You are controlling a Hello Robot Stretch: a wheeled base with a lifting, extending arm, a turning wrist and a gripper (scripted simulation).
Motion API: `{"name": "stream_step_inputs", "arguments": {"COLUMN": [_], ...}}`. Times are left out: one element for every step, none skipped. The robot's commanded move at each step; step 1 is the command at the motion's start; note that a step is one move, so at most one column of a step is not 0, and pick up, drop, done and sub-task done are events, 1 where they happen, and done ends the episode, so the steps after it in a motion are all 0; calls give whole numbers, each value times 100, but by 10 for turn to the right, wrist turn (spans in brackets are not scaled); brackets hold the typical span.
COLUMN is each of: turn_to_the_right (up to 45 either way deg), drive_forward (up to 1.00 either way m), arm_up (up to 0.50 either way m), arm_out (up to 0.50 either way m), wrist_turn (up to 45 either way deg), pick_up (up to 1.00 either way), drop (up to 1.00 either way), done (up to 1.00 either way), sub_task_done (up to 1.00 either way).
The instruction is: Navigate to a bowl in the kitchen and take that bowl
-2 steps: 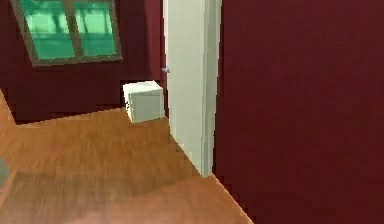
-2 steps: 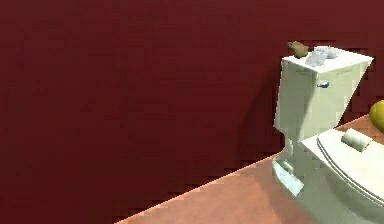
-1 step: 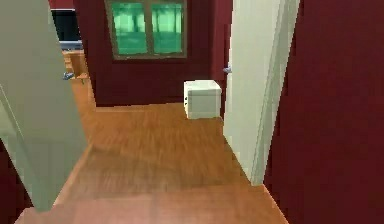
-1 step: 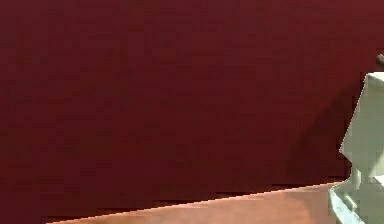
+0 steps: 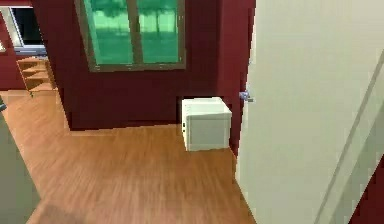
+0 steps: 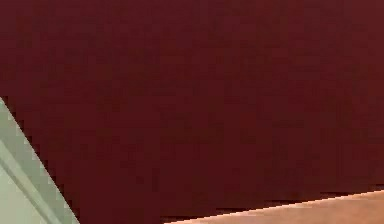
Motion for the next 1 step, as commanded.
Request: {"name": "stream_step_inputs", "arguments": {"turn_to_the_right": [-240], "drive_forward": [0], "arm_up": [0], "arm_out": [0], "wrist_turn": [0], "pick_up": [0], "drop": [0], "done": [0], "sub_task_done": [0]}}
